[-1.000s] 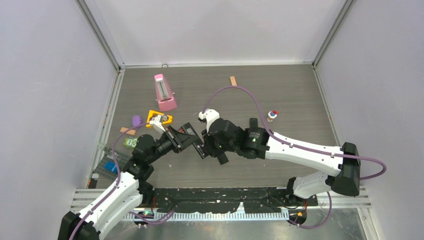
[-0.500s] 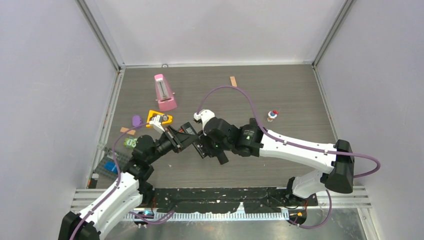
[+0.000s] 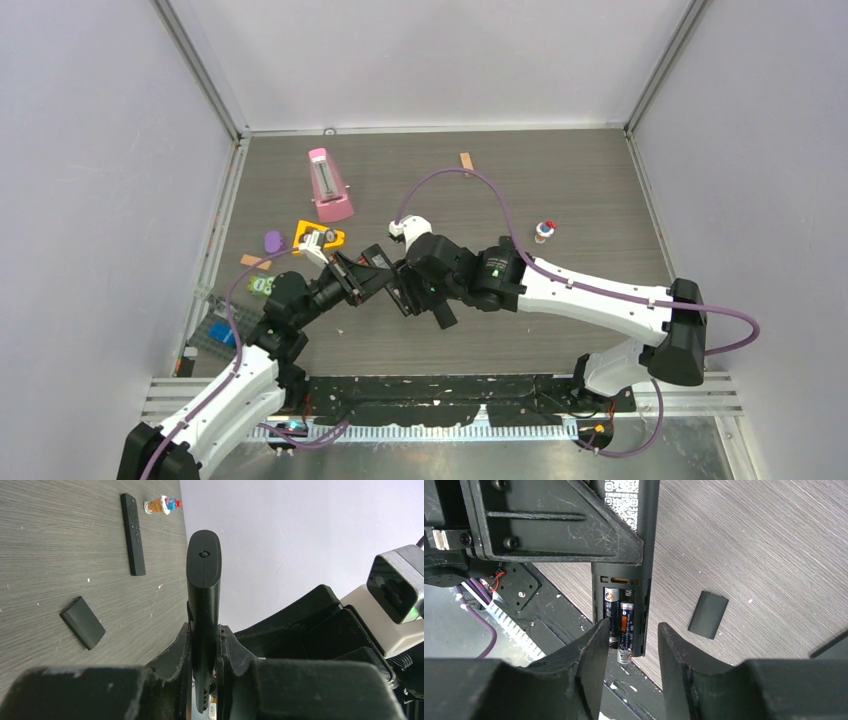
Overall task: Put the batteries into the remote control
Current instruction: Load the battery into the remote control.
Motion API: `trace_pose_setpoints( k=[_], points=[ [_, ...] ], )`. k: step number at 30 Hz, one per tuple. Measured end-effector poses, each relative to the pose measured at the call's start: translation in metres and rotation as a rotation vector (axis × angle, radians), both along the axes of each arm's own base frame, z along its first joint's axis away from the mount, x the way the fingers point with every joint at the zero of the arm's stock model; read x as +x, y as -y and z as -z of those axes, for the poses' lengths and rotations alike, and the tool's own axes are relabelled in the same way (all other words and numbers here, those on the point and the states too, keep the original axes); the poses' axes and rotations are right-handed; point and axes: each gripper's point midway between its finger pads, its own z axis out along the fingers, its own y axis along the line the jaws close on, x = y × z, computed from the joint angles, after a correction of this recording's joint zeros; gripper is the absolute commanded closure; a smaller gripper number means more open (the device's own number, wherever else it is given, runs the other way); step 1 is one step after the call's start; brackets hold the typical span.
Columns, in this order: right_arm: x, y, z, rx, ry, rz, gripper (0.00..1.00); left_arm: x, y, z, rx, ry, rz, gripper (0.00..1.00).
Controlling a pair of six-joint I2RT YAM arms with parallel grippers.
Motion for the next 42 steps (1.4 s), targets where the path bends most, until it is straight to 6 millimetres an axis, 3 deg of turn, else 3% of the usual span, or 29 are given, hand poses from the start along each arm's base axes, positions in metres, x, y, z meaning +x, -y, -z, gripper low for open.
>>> trace_pose_setpoints(
  k=[6, 10, 14, 18, 25, 37, 42],
  points=[
    [-0.001, 0.003, -0.013, 0.046, -0.007, 0.038, 0.33, 0.000, 0.000, -0.007, -0.034, 0.002, -0.001, 1.00],
    [-0.003, 0.008, -0.039, 0.155, -0.002, 0.071, 0.19, -0.001, 0.000, -0.014, -0.066, -0.005, -0.001, 1.00],
    [-0.009, 0.020, -0.057, 0.302, 0.010, 0.090, 0.12, -0.002, 0.000, -0.020, -0.110, -0.017, -0.001, 1.00],
    [-0.015, 0.028, -0.058, 0.427, 0.010, 0.108, 0.11, -0.004, -0.001, -0.028, -0.161, -0.039, 0.001, 1.00],
    [-0.019, 0.022, -0.048, 0.598, -0.008, 0.115, 0.13, -0.010, -0.006, -0.045, -0.228, -0.034, -0.003, 1.00],
    [-0.025, 0.022, -0.098, 0.865, 0.054, 0.064, 0.21, -0.013, -0.013, -0.059, -0.299, -0.053, -0.030, 1.00],
    [-0.025, 0.020, -0.099, 0.883, 0.046, 0.067, 0.25, -0.013, -0.014, -0.059, -0.317, -0.079, -0.032, 1.00]
  ],
)
